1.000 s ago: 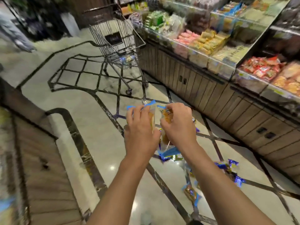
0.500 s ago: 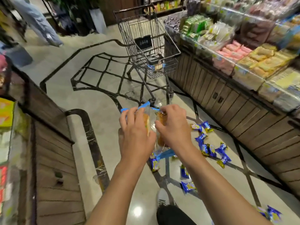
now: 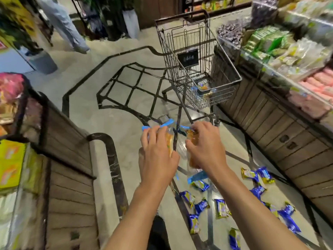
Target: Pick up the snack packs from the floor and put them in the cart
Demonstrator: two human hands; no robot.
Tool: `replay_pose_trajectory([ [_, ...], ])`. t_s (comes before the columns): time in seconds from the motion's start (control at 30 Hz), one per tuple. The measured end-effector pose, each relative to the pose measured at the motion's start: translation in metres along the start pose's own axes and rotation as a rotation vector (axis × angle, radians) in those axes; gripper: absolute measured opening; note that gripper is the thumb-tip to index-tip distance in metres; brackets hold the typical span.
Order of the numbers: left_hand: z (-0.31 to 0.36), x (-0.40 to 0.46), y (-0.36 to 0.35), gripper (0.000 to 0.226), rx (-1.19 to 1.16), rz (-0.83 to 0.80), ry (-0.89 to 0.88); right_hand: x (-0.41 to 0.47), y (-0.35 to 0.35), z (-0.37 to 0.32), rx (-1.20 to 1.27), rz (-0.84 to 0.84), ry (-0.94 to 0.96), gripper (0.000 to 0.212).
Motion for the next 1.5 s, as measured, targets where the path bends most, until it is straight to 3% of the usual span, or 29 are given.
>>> replay_pose_trajectory([
  [0.27, -0.05, 0.19, -0.019, 0.072, 0.009, -0.125, -0.04, 0.149, -0.079, -0.004, -0.059, 0.02, -0.116, 0.035],
  [0.6, -0.022, 0.386, -0.049, 0.076, -0.004, -0.209, -0.117, 0.327, -0.136, 0.022, -0.112, 0.048, -0.219, 0.036],
  [1.17, 0.106, 0.731, -0.118, 0.069, -0.092, -0.288, -0.395, 0.634, -0.17, 0.143, -0.143, 0.202, -0.416, 0.035],
  [1.5, 0.18, 0.833, -0.179, 0.068, -0.049, -0.432, -0.691, 0.696, -0.16, 0.19, -0.218, 0.406, -0.677, 0.033],
])
Point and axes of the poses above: each hand's wrist, its own x-axis towards the middle knuckle, its own y-axis out of the back of the hand, z = x × y, the point moved 6 cm from there along x, towards the middle knuckle, and after that the axes turned 13 degrees about y, right-handed, at the moved point
